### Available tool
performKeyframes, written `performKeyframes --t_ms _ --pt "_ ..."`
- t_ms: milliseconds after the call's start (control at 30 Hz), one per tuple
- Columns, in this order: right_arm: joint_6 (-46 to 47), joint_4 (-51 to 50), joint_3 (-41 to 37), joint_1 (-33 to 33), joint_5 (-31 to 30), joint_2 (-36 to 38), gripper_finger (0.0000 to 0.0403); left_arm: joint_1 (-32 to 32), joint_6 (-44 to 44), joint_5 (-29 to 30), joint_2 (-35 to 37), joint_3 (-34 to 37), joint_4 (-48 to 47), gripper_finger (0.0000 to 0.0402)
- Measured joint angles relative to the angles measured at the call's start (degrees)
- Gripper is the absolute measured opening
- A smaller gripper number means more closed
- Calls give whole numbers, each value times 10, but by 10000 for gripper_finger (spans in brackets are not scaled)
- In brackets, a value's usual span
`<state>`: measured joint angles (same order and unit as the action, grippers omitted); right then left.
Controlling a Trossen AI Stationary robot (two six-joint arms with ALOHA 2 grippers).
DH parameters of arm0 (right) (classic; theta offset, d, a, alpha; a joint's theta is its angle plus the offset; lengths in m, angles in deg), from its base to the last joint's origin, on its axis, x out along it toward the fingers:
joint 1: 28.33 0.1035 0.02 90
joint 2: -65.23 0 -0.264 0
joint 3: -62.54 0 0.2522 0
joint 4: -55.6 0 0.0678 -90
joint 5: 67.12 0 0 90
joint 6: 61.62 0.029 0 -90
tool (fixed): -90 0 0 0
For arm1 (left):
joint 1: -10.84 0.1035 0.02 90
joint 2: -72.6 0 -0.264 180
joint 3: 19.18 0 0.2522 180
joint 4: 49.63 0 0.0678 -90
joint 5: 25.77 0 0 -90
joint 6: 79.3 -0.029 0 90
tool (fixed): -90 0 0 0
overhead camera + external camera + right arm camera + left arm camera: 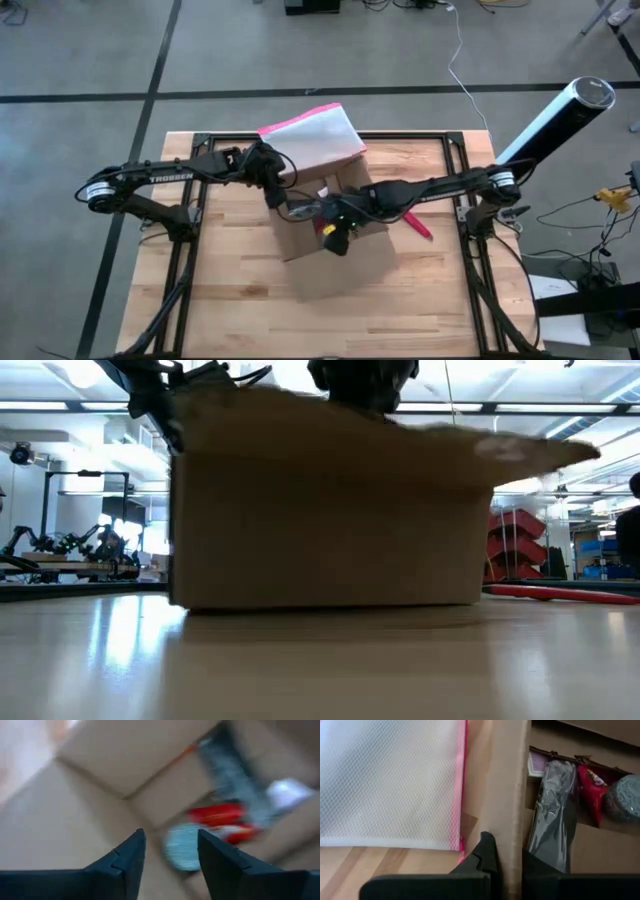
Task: Unpack boxes
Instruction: Open the cardboard box using the box cutter
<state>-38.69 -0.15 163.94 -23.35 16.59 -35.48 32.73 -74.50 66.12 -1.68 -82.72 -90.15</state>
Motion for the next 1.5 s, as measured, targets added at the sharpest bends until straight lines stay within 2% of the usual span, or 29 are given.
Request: performKeyframes --t_ms 100,333,400,533,767,933,1267,1367,1500 --pt "-4 -17 0 -8 -53 7 181 0 -2 -8 0 0 3 0" --pt "-26 -50 0 -32 -42 -15 184 0 0 -12 0 0 2 0" --pt "-36 -40 -1 -36 -27 -22 179 0 1 -12 0 0 3 0" --pt "-44 32 -1 -50 47 -34 168 0 2 -20 0 0 7 0" --pt "-43 68 -1 -57 51 -45 151 0 3 -67 0 0 9 9" --pt "-44 67 -1 -70 48 -44 146 0 4 -119 1 -17 12 62" --pt "-71 69 -3 -77 50 -44 150 1 -1 -139 2 -131 -48 230" --pt "-76 78 -8 -78 51 -44 145 1 -7 -138 2 -178 -98 259" --pt "-72 127 -36 -79 73 -44 135 1 -39 -135 2 -230 -207 268"
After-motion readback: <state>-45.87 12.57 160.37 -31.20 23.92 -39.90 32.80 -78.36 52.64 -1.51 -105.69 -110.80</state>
